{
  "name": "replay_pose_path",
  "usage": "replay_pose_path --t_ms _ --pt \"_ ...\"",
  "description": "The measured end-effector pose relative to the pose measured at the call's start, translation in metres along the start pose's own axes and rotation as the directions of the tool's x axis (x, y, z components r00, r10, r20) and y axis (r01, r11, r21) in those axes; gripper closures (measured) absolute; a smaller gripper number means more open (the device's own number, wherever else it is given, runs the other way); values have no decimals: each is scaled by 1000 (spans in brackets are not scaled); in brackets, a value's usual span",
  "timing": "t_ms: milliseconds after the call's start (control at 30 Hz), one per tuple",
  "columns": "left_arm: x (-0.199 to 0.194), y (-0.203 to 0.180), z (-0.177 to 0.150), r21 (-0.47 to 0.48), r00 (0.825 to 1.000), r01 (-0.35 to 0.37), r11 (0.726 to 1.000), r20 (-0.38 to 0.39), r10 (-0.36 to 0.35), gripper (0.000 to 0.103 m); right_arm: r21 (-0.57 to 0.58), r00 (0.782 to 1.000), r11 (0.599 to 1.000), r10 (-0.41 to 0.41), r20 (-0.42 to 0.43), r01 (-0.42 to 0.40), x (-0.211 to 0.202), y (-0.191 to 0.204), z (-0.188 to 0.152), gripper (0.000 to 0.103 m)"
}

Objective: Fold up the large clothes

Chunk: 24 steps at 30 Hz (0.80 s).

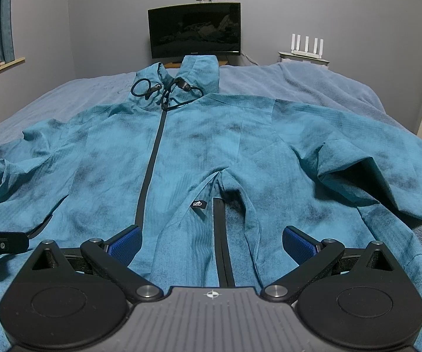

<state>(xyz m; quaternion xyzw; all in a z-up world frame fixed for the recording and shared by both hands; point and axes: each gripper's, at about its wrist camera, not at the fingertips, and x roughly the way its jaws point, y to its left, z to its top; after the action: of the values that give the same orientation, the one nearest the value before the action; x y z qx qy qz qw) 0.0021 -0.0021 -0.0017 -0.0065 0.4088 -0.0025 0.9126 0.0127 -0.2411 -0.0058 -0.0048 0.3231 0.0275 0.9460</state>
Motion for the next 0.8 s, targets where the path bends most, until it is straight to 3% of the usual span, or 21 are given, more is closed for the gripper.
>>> replay_pose_path --t_ms 800 --pt "0 1 0 1 1000 1 1000 -2 -1 0 0 1000 1000 2 -6 -2 2 1 -3 0"
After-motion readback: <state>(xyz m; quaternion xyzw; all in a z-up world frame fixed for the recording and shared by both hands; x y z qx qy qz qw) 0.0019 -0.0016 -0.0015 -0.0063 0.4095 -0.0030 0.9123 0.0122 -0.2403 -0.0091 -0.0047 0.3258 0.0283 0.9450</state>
